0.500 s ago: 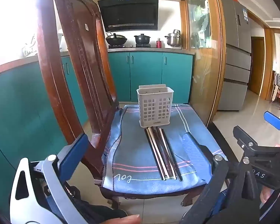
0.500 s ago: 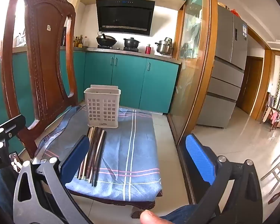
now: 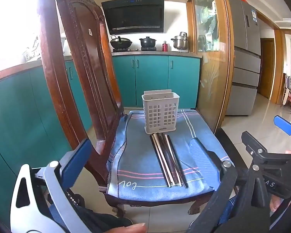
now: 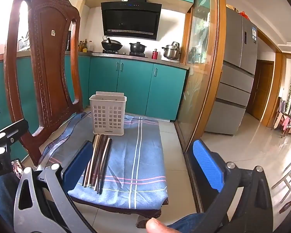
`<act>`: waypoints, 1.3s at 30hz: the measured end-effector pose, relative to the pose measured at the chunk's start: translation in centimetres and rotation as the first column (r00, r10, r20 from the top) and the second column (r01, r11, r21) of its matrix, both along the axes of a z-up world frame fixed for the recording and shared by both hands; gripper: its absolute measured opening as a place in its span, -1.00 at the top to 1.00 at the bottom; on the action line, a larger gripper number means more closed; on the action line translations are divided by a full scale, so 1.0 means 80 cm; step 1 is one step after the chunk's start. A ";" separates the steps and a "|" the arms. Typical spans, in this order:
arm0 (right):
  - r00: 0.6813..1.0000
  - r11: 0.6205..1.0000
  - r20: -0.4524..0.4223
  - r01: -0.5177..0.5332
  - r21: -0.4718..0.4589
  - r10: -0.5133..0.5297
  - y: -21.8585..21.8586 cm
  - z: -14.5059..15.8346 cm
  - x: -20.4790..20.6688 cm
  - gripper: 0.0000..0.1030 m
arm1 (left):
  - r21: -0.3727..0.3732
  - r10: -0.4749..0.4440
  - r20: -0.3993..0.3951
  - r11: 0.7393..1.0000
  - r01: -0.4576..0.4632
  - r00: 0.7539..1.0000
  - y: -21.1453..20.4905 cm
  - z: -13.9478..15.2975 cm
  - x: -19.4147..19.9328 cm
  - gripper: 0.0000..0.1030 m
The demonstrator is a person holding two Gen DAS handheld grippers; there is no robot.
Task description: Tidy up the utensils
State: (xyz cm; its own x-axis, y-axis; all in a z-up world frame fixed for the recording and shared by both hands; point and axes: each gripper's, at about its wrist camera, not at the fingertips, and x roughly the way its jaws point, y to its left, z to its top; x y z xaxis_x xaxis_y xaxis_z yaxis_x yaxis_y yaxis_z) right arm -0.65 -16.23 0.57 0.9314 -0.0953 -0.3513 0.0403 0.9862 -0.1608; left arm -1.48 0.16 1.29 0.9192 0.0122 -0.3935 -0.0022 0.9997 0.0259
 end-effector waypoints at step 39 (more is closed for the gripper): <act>0.999 1.000 0.032 -0.009 0.006 0.009 -0.011 0.000 -0.013 -0.95 | 0.007 -0.008 0.004 1.000 0.008 1.000 -0.007 -0.002 0.004 -0.94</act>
State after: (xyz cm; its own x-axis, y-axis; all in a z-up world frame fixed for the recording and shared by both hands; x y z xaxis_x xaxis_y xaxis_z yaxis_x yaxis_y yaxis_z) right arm -1.67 -17.12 0.56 0.9429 -0.0847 -0.3222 0.0363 0.9875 -0.1533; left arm -1.19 -0.39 1.17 0.9208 0.0079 -0.3900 0.0053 0.9995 0.0327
